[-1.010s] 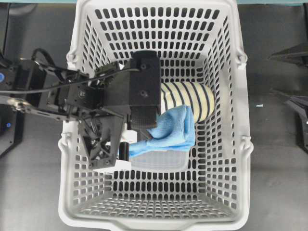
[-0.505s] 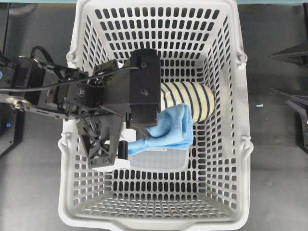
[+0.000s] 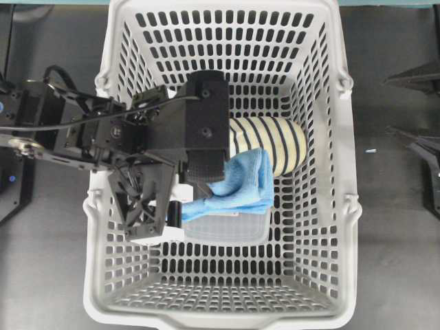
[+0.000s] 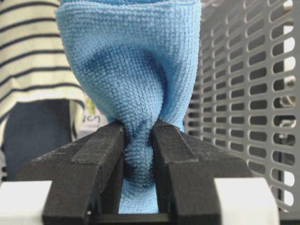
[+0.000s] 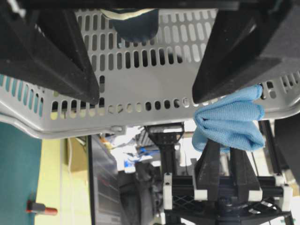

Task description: Pick up the blue cloth from the shopping basket with the left arm.

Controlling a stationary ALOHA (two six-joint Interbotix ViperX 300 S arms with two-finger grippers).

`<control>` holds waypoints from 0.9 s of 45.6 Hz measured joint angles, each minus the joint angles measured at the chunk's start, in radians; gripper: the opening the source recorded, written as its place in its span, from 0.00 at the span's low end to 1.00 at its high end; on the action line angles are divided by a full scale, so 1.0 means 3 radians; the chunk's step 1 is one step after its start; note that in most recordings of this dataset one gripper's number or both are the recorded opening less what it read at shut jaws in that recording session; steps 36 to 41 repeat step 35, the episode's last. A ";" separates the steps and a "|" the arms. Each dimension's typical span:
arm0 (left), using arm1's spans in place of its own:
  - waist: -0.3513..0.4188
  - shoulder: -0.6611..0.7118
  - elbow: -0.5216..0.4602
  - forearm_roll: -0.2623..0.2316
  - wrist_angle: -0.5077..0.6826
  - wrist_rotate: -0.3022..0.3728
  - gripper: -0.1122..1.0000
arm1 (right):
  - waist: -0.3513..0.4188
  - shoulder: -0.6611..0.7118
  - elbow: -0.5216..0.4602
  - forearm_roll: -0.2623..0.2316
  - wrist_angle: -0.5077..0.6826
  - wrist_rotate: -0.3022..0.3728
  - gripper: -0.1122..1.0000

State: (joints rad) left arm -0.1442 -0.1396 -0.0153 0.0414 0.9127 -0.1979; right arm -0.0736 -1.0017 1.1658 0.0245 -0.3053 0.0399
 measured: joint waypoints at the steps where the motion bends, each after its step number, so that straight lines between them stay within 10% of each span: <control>1: 0.0000 -0.0005 0.0000 0.0000 0.0015 -0.0005 0.24 | 0.0000 0.0000 0.0000 0.0000 0.0000 0.0000 0.80; 41: 0.0005 0.0000 0.0000 0.0000 0.0072 0.0000 0.24 | 0.0000 0.0000 0.0000 -0.0005 0.0000 0.0000 0.80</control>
